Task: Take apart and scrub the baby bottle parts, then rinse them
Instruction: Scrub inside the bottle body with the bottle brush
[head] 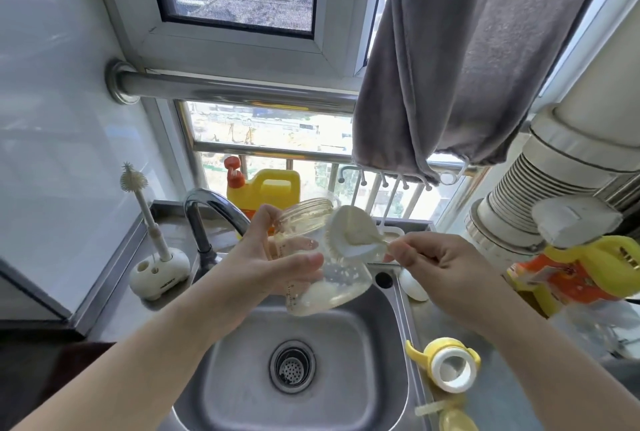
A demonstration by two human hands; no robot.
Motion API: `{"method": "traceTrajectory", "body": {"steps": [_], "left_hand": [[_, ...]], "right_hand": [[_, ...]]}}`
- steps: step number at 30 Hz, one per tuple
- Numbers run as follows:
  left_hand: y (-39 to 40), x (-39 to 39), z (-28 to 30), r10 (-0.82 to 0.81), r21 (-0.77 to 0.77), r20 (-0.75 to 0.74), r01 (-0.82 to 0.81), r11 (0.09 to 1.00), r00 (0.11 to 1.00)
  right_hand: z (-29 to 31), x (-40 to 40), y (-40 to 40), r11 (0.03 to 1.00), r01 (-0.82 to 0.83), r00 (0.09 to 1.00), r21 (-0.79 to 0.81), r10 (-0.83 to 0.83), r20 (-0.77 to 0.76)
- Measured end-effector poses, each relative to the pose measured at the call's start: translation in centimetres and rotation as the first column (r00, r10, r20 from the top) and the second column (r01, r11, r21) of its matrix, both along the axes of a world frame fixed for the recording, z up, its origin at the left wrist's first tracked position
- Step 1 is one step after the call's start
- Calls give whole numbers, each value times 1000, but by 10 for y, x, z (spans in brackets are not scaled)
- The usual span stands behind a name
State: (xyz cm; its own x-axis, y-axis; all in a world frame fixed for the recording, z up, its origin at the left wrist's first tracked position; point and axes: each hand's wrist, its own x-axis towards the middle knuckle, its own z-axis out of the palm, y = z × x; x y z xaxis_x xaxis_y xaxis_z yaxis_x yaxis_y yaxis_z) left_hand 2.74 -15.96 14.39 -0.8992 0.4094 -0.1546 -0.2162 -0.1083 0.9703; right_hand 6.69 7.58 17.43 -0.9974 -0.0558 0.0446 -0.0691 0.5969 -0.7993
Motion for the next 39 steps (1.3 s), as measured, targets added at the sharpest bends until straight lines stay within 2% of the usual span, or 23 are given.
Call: {"method": "traceTrajectory", "body": {"steps": [8, 13, 17, 20, 23, 26, 30, 39], "left_hand": [[1, 0, 0, 22, -17, 72, -20, 1000, 997], [-4, -6, -2, 66, 65, 117, -74, 995, 991], [-1, -6, -3, 57, 104, 130, -71, 992, 990], [7, -2, -3, 8, 130, 109, -23, 991, 994], [10, 2, -1, 15, 34, -6, -15, 999, 1000], [8, 4, 1, -46, -104, -158, 30, 994, 986], [3, 5, 4, -158, -405, -355, 1, 914, 922], [-2, 2, -10, 13, -327, -321, -124, 937, 947]], "right_hand": [[-13, -1, -6, 998, 36, 998, -44, -33, 59], [-15, 3, 2, 982, 66, 997, -179, -58, 49], [-22, 5, 0, 970, -59, 988, -236, 89, 122], [-26, 3, -4, 956, -84, 988, -281, 116, 99], [-25, 1, -6, 955, -86, 993, -284, 104, 50], [-27, -1, -4, 955, -110, 991, -275, 127, 43], [-22, -2, -10, 958, -104, 992, -266, 121, 46], [-18, -7, -23, 971, -93, 995, -220, 100, 18]]}}
